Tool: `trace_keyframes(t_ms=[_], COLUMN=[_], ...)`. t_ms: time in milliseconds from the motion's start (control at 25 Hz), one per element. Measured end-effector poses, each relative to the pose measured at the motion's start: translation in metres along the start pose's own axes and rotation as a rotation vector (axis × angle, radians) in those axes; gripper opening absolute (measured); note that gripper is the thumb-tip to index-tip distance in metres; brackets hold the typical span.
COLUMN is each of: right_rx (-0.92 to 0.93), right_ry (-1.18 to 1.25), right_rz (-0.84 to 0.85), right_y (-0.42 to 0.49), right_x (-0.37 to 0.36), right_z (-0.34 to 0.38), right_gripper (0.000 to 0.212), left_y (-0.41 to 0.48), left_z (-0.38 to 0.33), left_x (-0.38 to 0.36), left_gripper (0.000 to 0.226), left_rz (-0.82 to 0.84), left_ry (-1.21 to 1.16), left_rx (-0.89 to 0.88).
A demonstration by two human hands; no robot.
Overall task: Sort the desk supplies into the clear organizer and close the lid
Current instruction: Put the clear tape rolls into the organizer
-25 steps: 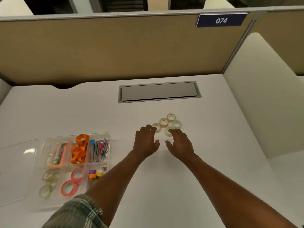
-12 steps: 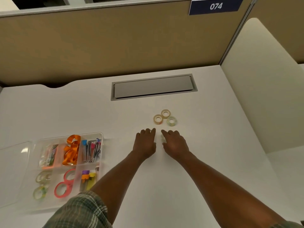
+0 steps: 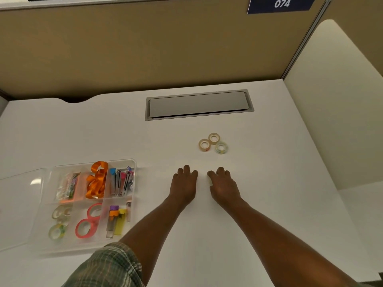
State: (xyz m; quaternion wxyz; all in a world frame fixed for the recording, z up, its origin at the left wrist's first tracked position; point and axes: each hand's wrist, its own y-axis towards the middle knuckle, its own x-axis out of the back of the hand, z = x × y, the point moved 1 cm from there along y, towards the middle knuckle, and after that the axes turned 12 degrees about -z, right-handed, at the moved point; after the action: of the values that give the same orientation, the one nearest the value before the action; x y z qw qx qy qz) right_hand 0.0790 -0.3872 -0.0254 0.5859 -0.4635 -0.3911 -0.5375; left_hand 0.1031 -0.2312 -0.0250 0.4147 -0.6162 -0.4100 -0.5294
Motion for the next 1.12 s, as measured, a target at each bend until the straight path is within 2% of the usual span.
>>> trace_keyframes(t_ms=[120,280,520,800,1120], right_rx=[-0.068,-0.126,0.005,0.186,0.504], right_ry=[0.145,0.378,0.569,0.67,0.571], right_rz=[-0.038,-0.173,-0.296,-0.179,-0.048], right_y=[-0.003,0.0,0.015,0.017,-0.008], right_x=[0.005,0.012,0.015,-0.002,-0.042], right_z=[0.011,0.043,0.131,0.255,0.371], right_gripper=[0.044,0.049,0.048,0.048,0.054], left_y=[-0.012,-0.024,-0.056,-0.118,-0.21], left_z=[0.01,0.034,0.102,0.205,0.301], left_x=[0.003,0.023,0.055,0.072,0.062], left_gripper=[0.041,0.048,0.052,0.051,0.05], left_rz=[-0.039,-0.179,-0.403,-0.579,-0.542], left_ry=[-0.112,-0.291,-0.33,-0.313,-0.132], left_rx=[0.031,0.106,0.178,0.345,0.566])
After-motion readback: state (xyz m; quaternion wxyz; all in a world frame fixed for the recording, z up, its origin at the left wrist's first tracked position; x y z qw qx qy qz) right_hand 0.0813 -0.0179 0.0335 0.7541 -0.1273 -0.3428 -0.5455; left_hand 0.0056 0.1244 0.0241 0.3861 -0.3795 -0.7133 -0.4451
